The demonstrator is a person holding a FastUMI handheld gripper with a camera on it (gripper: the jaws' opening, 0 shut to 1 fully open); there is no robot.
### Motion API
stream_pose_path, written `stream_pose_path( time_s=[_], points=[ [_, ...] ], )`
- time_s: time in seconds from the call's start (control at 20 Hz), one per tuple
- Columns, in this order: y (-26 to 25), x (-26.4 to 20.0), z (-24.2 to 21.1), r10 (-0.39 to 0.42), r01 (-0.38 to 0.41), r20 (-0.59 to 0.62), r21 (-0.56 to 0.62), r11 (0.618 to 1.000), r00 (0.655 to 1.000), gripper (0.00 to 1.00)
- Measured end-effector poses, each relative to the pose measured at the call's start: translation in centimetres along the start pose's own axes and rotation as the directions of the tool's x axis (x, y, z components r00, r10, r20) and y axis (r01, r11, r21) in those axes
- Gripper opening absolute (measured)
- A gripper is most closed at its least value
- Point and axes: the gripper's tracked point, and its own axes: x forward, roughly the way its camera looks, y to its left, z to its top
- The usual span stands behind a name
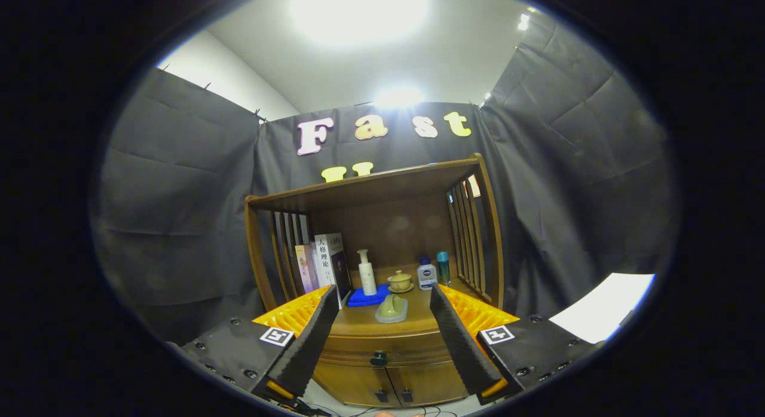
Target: Pull open the drawer, take out the items inside it, and place them on the countertop above the cabinet.
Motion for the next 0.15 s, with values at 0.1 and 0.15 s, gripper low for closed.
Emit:
stream_pose_path(
  time_s=[0.1,0.15],
  points=[
    [-0.03,0.14,-0.35,0.002,-0.002,-0.003,-0.01,1.0,1.0,0.98],
    [-0.07,0.26,-0.46,0.001,-0.001,-0.001,-0.015,1.0,1.0,0.97]
  ],
)
